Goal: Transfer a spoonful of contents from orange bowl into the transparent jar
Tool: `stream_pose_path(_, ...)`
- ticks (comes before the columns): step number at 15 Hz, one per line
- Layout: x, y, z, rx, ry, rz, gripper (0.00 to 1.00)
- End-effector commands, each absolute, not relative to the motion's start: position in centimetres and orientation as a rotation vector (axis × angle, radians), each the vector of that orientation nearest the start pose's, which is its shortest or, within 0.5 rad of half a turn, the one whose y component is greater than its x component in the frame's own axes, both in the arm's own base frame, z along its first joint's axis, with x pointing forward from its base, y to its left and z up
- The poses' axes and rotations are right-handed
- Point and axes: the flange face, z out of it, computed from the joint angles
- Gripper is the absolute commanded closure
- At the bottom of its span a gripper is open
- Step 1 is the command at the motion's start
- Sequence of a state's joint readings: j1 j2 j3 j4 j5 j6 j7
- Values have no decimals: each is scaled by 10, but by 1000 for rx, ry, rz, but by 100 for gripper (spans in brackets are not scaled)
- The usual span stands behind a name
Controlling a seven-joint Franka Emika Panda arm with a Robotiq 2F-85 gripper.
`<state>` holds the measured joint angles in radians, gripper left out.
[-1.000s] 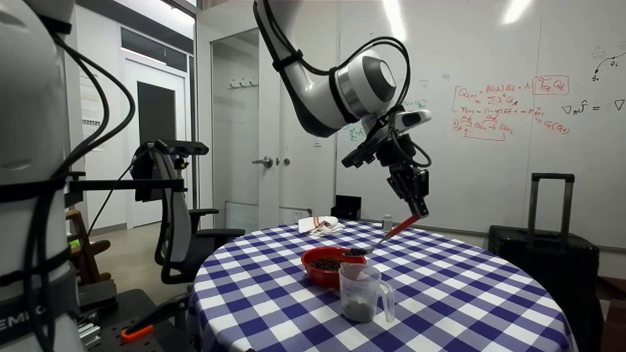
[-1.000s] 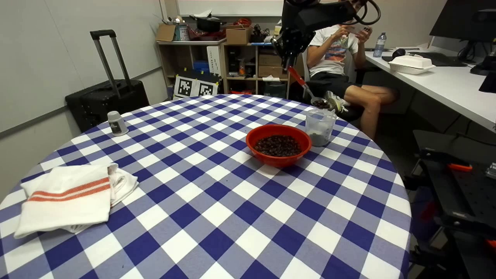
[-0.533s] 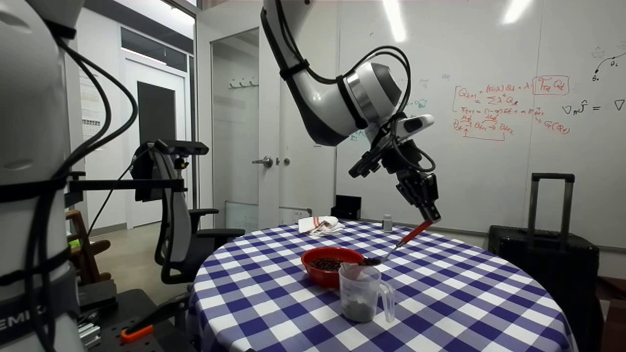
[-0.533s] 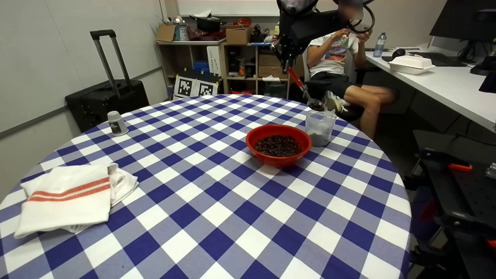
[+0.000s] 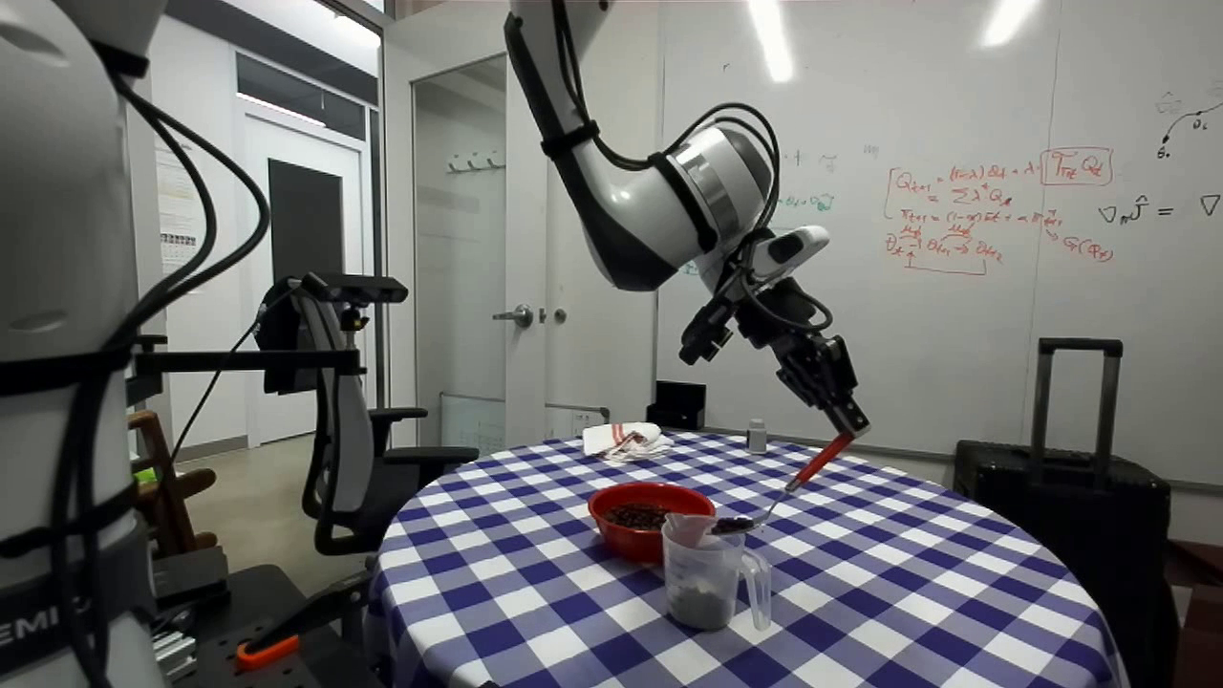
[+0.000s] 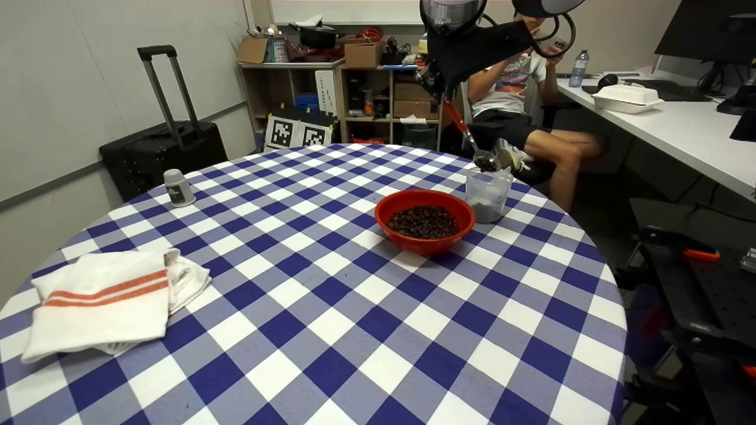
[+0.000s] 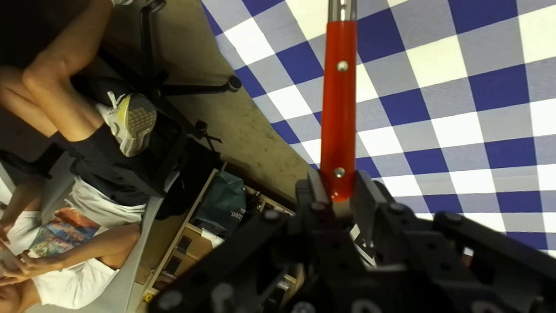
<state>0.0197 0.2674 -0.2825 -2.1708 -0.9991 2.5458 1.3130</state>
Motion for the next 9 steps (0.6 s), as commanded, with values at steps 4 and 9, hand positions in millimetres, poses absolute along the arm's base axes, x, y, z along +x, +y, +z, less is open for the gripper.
stream_pose_path(4, 549, -116, 291, 2256, -944, 561, 95)
stream_pose_path(9, 547, -105, 288, 2184, -911, 564, 95)
